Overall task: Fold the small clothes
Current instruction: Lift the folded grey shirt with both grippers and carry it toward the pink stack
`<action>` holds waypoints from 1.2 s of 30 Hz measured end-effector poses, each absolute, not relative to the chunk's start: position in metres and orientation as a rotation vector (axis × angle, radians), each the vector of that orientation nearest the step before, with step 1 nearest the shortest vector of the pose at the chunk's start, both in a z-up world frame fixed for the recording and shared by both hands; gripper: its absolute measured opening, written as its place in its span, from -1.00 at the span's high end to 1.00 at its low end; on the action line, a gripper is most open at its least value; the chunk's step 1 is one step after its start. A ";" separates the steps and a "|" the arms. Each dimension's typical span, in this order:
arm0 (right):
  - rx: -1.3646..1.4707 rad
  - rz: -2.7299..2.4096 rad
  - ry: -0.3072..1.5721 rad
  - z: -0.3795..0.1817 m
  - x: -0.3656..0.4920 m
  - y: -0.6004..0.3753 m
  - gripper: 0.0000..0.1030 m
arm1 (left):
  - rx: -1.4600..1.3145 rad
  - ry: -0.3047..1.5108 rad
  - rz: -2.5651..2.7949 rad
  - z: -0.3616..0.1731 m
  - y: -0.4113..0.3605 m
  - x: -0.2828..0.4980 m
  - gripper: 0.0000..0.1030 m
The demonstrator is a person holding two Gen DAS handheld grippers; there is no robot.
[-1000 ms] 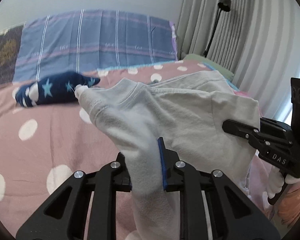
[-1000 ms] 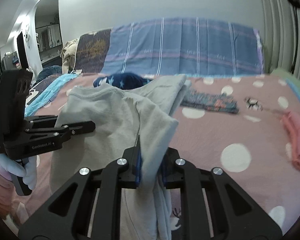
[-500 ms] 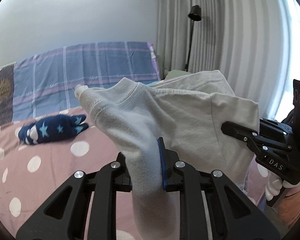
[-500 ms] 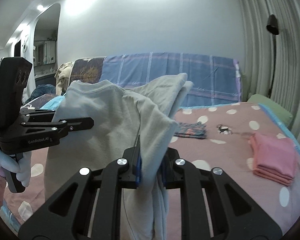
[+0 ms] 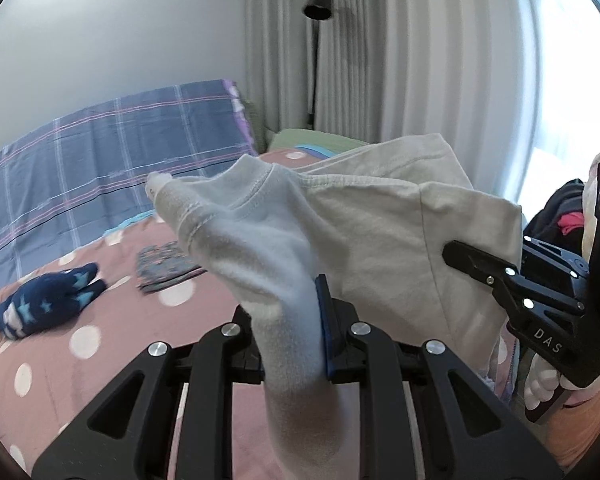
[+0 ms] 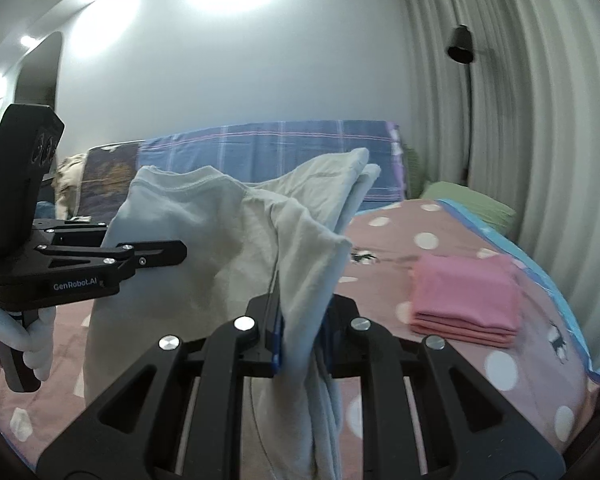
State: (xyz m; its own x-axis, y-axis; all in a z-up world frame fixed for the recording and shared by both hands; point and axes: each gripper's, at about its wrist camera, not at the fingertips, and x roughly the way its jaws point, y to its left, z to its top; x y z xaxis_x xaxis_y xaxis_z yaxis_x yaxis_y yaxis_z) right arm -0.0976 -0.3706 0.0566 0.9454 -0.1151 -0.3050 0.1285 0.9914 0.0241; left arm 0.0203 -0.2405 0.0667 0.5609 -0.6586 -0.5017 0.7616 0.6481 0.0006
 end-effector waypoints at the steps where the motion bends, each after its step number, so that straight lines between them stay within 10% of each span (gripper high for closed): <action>1: 0.050 -0.137 0.308 0.056 -0.100 -0.377 0.71 | 0.231 0.496 -0.855 0.065 -0.247 0.021 0.61; 36: 0.224 -0.554 0.272 0.099 -0.037 -0.615 0.72 | 0.456 0.360 -1.000 0.111 -0.515 0.102 0.61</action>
State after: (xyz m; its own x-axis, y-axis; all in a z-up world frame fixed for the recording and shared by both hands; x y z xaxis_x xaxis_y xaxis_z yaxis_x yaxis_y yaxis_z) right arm -0.0366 -0.6148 0.0987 0.8163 -0.4855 -0.3130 0.5443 0.8279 0.1353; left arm 0.1022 -0.5148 0.1109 0.4956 -0.7181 -0.4885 0.8648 0.4603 0.2007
